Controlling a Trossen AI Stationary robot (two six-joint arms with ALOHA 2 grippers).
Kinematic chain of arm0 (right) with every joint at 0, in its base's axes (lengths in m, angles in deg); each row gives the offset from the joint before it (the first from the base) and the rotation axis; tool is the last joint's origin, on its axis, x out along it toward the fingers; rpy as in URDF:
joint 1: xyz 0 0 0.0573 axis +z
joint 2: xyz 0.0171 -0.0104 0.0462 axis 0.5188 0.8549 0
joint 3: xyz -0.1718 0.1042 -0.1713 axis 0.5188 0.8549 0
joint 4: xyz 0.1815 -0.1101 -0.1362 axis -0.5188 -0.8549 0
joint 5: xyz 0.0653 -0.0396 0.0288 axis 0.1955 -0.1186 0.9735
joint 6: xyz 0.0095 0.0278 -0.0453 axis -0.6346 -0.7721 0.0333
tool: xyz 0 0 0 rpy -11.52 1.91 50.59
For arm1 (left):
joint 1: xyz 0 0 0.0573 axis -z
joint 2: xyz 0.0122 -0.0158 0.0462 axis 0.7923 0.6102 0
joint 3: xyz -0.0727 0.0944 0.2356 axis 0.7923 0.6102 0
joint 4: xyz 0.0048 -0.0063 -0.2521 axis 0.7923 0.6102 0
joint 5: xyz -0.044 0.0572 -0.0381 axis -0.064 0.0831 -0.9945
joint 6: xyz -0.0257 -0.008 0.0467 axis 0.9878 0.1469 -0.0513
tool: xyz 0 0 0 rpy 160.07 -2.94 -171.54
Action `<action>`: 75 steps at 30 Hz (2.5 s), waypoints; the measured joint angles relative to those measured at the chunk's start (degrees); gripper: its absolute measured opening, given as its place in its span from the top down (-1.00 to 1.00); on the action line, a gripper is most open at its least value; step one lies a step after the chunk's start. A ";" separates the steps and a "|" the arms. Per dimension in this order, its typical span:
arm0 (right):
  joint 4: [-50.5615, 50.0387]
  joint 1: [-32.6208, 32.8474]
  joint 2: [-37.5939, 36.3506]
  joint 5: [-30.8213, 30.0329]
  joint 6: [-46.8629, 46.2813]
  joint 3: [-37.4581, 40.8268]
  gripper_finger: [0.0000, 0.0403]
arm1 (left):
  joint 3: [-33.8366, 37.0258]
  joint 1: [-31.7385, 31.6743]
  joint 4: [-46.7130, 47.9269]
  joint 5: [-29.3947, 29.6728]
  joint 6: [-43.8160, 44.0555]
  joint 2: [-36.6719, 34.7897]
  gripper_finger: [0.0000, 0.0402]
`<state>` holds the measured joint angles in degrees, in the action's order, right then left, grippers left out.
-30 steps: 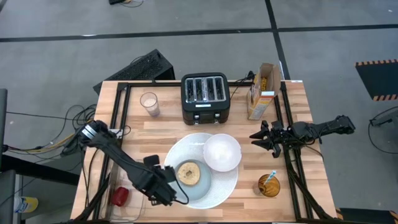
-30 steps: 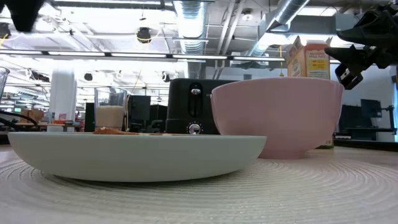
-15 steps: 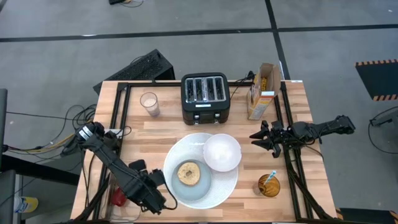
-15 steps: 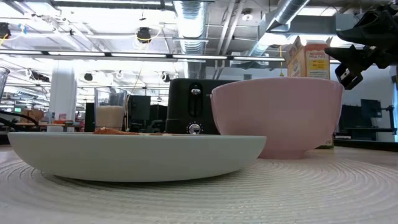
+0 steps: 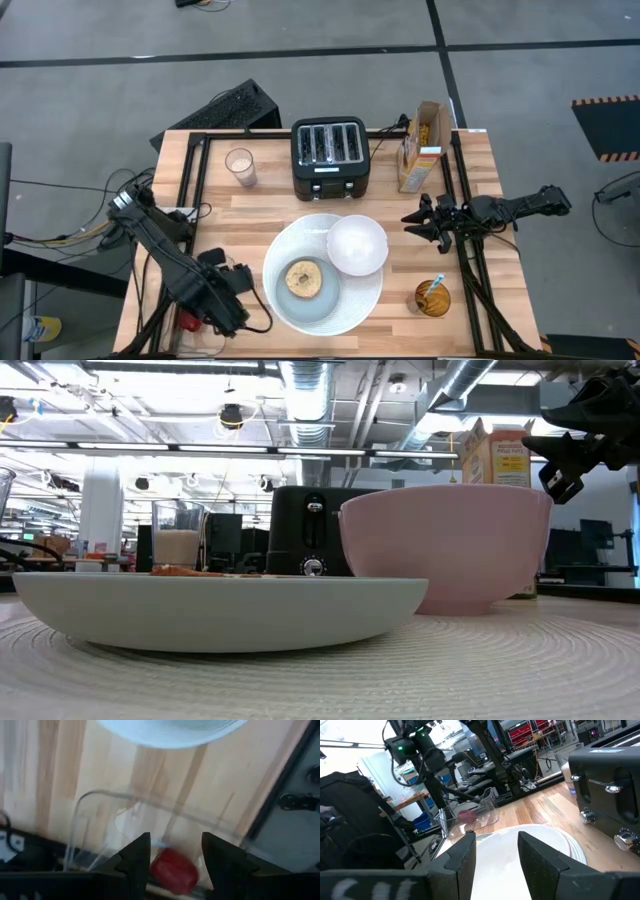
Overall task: Arrange a breakfast setting
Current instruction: Put the red apple on the light blue plate
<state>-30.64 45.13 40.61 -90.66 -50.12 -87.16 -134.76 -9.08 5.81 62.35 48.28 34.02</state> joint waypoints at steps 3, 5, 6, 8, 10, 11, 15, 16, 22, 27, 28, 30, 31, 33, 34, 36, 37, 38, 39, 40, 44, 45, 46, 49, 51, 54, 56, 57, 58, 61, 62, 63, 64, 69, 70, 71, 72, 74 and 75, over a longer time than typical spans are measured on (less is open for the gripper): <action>0.00 0.00 -0.01 0.01 -0.01 0.00 0.17 | 5.88 0.69 0.08 -0.81 3.35 -4.14 0.18; 0.00 0.01 -0.02 0.02 0.01 -0.01 0.17 | 9.99 1.30 0.11 -2.27 6.86 -7.39 0.18; 0.00 0.01 -0.02 0.02 0.01 0.01 0.17 | 11.92 1.52 -0.75 -3.05 8.33 -8.90 0.18; 0.00 0.01 -0.01 0.01 -0.01 0.01 0.17 | 15.29 2.33 -2.70 -4.57 11.41 -11.57 0.18; 0.00 0.01 -0.01 0.01 0.00 0.00 0.17 | 18.33 3.49 -3.72 -6.00 15.38 -13.91 0.18; 0.00 0.00 -0.02 0.01 -0.01 0.01 0.17 | 19.67 4.14 -4.14 -6.63 17.34 -15.06 0.18; 0.00 -0.01 -0.02 0.00 -0.01 0.01 0.17 | 24.38 7.27 -7.43 -9.73 24.51 -17.60 0.18; 0.00 0.01 -0.02 0.02 -0.01 -0.01 0.17 | 25.11 8.03 -8.20 -10.24 25.79 -17.88 0.18; 0.00 0.01 -0.02 0.00 -0.01 0.00 0.17 | 28.55 12.36 -13.02 -11.03 32.08 -18.15 0.17; 0.00 0.01 -0.01 0.01 -0.01 -0.01 0.17 | 31.38 14.17 -17.62 -11.39 38.51 -18.17 0.06; 0.00 0.00 -0.01 0.01 -0.01 0.00 0.17 | 32.15 14.43 -18.87 -11.91 39.60 -18.16 0.02; 0.00 -0.01 -0.02 0.02 -0.01 0.01 0.17 | 33.50 14.94 -21.44 -12.73 41.65 -18.15 -0.07; 0.00 -0.01 0.00 0.00 -0.01 0.01 0.17 | 34.31 15.23 -22.82 -13.37 42.80 -18.15 -0.11; 0.00 0.01 -0.02 0.02 -0.01 -0.01 0.17 | 36.12 15.60 -25.75 -14.38 44.81 -18.13 -0.20; 0.00 0.01 0.00 0.02 -0.01 0.00 0.17 | 37.01 15.79 -27.40 -14.82 45.73 -18.12 -0.25; 0.00 -0.01 0.00 0.01 -0.01 0.01 0.17 | 38.55 16.13 -30.40 -15.30 46.98 -18.12 -0.33; 0.00 0.01 -0.01 0.01 -0.01 0.00 0.17 | 39.33 16.19 -31.90 -15.69 47.34 -18.12 -0.37; 0.00 0.01 0.00 0.02 -0.01 0.01 0.17 | 40.02 16.21 -33.41 -16.08 47.63 -18.10 -0.40; 0.00 -0.01 0.00 0.01 -0.01 0.01 0.17 | 40.64 16.19 -34.73 -16.36 47.76 -18.10 -0.43; 0.00 0.00 -0.02 0.00 0.00 0.01 0.17 | 41.13 16.19 -35.79 -16.39 47.77 -18.08 -0.45; 0.00 0.00 -0.01 0.00 -0.01 0.01 0.17 | 41.67 16.19 -37.35 -16.32 47.37 -17.15 -0.48; 0.00 0.00 0.00 0.02 -0.01 0.00 0.17 | 41.67 16.19 -37.36 -16.08 47.33 -16.71 -0.48; 0.00 0.00 0.00 0.00 -0.01 0.00 0.17 | 41.67 16.19 -37.48 -15.95 47.22 -16.23 -0.48; 0.00 0.01 -0.02 0.02 -0.01 0.01 0.17 | 41.67 16.19 -37.95 -15.86 46.07 -14.46 -0.48; 0.00 0.01 0.00 0.02 0.01 0.01 0.17 | 41.67 15.90 -37.97 -15.84 45.33 -13.38 -0.48; 0.00 -0.01 -0.01 0.01 -0.01 0.01 0.17 | 41.67 15.82 -37.94 -15.78 44.82 -11.87 -0.48; 0.00 0.00 -0.02 0.02 0.01 0.01 0.17 | 41.67 15.80 -37.94 -15.81 44.83 -10.94 -0.48; 0.00 0.01 -0.02 0.00 0.00 0.01 0.17 | 41.67 15.78 -37.90 -15.97 44.84 -10.41 -0.48; 0.00 0.00 -0.01 0.03 0.00 0.01 0.17 | 41.67 15.78 -38.06 -15.95 44.82 -9.80 -0.48; 0.00 -0.01 -0.02 -0.02 -0.01 0.01 0.17 | 41.65 15.78 -38.72 -16.24 44.64 -8.23 -0.48; 0.00 0.01 0.00 0.03 -0.01 -0.01 0.17 | 41.64 15.78 -38.81 -16.37 44.37 -7.79 -0.48; 0.00 0.00 -0.02 -0.01 -0.01 0.01 0.17 | 41.57 15.75 -38.80 -16.43 44.23 -7.37 -0.48; 0.00 -0.01 0.00 0.01 -0.01 0.00 0.17 | 41.54 15.73 -38.86 -16.60 44.23 -7.14 -0.48; 0.00 0.00 -0.02 0.00 -0.01 0.01 0.17 | 41.56 15.67 -38.86 -16.40 43.26 -6.43 -0.48; 0.00 -0.01 0.00 0.02 -0.01 0.01 0.17 | 41.56 15.67 -38.86 -16.39 43.01 -6.30 -0.48; 0.00 -0.01 0.00 0.00 -0.01 0.01 0.17 | 41.57 15.67 -38.86 -16.36 42.78 -6.24 -0.48; 0.00 0.01 -0.02 0.02 -0.01 0.01 0.17 | 41.66 15.67 -38.87 -16.31 42.73 -6.23 -0.48; 0.00 0.00 0.00 0.01 -0.01 0.01 0.17 | 41.71 15.67 -38.72 -16.16 42.62 -6.23 -0.48; 0.00 0.00 -0.02 0.00 0.00 0.00 0.17 | 41.71 15.67 -38.56 -16.12 42.53 -6.23 -0.48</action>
<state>-30.64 45.13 40.59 -90.66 -50.12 -87.15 -93.05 6.58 -32.76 46.23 90.81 27.78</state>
